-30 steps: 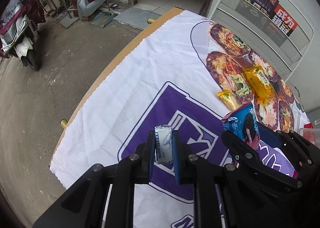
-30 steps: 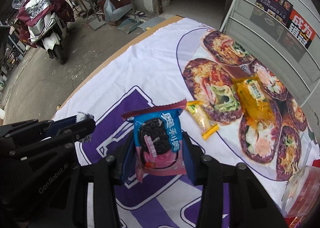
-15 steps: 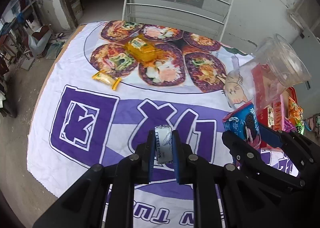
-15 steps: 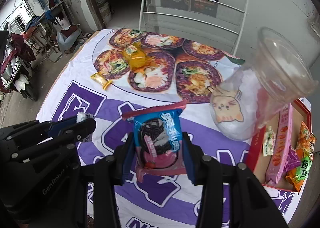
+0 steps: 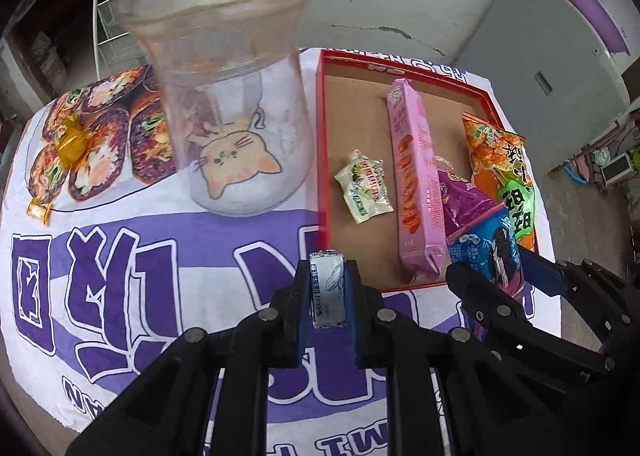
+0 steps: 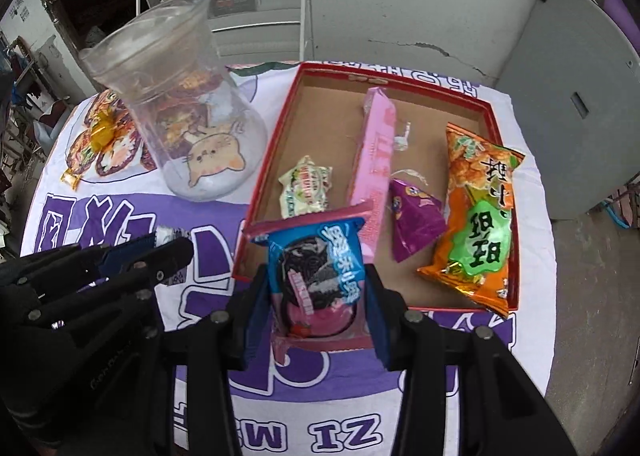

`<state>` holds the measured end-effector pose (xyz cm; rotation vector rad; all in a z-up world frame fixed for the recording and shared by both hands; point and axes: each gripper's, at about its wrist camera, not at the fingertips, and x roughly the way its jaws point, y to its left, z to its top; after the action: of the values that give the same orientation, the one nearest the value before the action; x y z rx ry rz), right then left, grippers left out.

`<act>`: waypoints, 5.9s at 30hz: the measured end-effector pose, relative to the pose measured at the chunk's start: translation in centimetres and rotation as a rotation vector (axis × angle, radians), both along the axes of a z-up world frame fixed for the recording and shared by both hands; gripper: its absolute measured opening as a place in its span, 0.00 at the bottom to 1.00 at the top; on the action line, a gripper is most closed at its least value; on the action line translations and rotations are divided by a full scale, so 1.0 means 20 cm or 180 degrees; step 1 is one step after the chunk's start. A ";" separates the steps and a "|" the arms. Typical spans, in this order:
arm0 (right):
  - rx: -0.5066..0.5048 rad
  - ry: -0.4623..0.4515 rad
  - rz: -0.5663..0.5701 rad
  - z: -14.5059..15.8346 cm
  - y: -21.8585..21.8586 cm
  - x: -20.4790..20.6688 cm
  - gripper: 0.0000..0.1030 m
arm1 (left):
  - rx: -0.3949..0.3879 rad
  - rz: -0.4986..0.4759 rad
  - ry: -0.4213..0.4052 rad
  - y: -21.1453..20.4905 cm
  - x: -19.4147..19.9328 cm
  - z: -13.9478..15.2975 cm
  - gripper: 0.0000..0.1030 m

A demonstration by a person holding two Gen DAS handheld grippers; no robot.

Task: Organize snacks
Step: 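Carry both items over the red tray and open both tools to release them, then pull both tools back toward the yellow packets on the cloth, then grasp the small yellow wafer packet with the left tool while the right tool grasps the large yellow bread packet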

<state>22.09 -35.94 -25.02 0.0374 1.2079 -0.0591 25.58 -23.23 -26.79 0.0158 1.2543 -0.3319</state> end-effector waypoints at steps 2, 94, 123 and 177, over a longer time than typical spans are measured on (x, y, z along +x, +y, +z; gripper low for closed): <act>0.0011 0.0054 -0.0072 -0.05 -0.12 0.04 0.41 | 0.0012 -0.0069 0.0019 -0.12 0.04 -0.05 0.14; 0.0097 -0.0411 0.0635 0.07 1.45 0.46 0.43 | -0.0046 0.1446 0.0282 1.69 0.30 0.01 1.00; -0.0043 -0.0042 0.1139 -0.42 1.90 1.13 0.43 | 0.0091 0.2777 0.0704 2.06 0.65 -0.46 0.85; 0.0135 0.0177 0.2010 -0.55 2.33 1.41 0.44 | -0.0231 0.2495 0.0740 2.35 0.81 -0.47 0.14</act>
<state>50.32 10.68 -35.92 -0.3099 1.2300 0.5205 41.70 23.70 -36.21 -0.5769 1.3749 0.3099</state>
